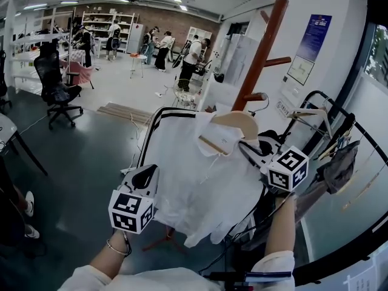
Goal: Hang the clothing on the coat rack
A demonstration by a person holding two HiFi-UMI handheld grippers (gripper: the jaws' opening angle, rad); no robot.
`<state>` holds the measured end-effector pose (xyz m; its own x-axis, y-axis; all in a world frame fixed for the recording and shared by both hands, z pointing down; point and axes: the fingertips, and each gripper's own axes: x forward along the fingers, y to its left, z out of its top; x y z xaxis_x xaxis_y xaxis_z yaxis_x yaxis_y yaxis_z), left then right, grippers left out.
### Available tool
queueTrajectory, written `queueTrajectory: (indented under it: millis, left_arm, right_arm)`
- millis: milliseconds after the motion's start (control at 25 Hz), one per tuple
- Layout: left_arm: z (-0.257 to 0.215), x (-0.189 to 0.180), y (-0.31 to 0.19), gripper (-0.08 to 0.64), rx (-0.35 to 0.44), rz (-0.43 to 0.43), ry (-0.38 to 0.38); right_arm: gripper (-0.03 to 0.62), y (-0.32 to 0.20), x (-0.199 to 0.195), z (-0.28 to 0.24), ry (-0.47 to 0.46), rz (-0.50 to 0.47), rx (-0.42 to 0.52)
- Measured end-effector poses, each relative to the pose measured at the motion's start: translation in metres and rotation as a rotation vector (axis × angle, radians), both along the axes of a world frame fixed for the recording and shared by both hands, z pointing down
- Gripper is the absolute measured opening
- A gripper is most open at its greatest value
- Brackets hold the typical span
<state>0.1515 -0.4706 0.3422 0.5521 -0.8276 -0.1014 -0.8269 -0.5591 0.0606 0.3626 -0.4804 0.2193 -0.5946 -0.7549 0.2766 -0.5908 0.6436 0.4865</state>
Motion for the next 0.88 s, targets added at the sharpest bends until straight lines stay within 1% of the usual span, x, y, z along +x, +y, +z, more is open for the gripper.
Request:
queueTrajectory:
  millis: [320,520,640,760,880]
  left_arm:
    - [0.006,0.003,-0.001,0.008,-0.019,-0.001,-0.019]
    - [0.011,0.004,-0.002,0.008,-0.029,0.009,-0.034]
    - [0.014,0.004,-0.004,0.008,-0.034,0.009,-0.038]
    - [0.016,0.003,-0.005,0.008,-0.04,0.008,-0.043]
    - [0.018,0.005,-0.005,0.008,-0.046,0.015,-0.05]
  right_arm:
    - [0.049,-0.01,0.004,0.009,-0.021,0.008,-0.02]
    - [0.063,-0.018,0.005,0.021,-0.02,0.038,-0.033]
    - [0.074,-0.024,0.008,0.026,-0.003,0.068,-0.028]
    - [0.102,-0.028,0.013,0.025,0.011,0.101,0.029]
    - [0.157,-0.026,0.017,0.019,-0.027,0.117,0.063]
